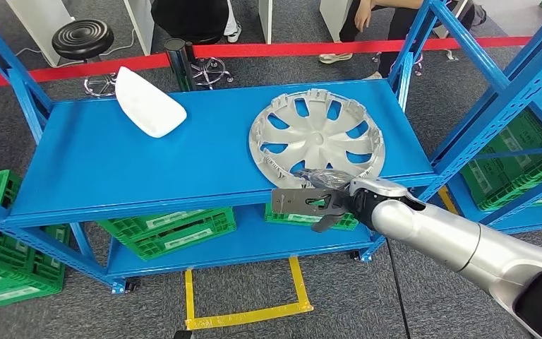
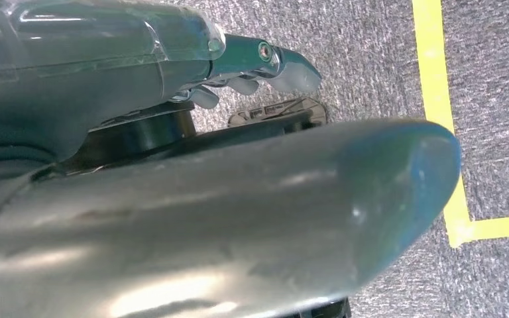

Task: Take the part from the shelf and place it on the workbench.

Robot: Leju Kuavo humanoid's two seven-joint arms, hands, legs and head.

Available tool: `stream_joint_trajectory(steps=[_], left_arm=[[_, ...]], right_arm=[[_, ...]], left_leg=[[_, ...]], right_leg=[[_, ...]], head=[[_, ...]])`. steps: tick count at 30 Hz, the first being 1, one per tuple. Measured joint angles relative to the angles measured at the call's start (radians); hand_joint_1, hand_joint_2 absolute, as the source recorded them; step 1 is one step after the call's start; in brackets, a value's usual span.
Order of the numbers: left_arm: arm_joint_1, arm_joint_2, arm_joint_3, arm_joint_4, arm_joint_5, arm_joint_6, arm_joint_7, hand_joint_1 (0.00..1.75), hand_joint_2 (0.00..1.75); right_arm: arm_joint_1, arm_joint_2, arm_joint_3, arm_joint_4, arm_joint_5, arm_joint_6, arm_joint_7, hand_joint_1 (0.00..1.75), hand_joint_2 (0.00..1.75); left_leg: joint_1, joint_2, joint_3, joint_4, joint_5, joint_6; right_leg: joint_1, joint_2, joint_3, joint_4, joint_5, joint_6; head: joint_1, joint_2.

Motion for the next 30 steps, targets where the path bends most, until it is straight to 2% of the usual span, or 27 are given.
stream_joint_trajectory(steps=[10, 30], left_arm=[[0.0, 0.0, -0.001, 0.0, 0.0, 0.0, 0.002, 0.0, 0.0], [0.0, 0.0, -0.002, 0.0, -0.018, 0.0, 0.009, 0.0, 0.0]], right_arm=[[0.014, -0.008, -0.034, 0.058, 0.256, -0.129, -0.032, 0.0, 1.75], [0.11, -0.002, -0.128, 0.113, 0.361, -0.144, -0.1, 0.0, 1.75]], left_leg=[[0.0, -0.012, 0.0, 0.0, 0.001, -0.001], [0.0, -0.014, 0.0, 0.0, 0.001, 0.0]], right_leg=[[0.0, -0.003, 0.001, 0.0, 0.0, 0.0], [0.0, -0.006, 0.003, 0.0, -0.001, 0.001]], head=[[0.0, 0.0], [0.0, 0.0]])
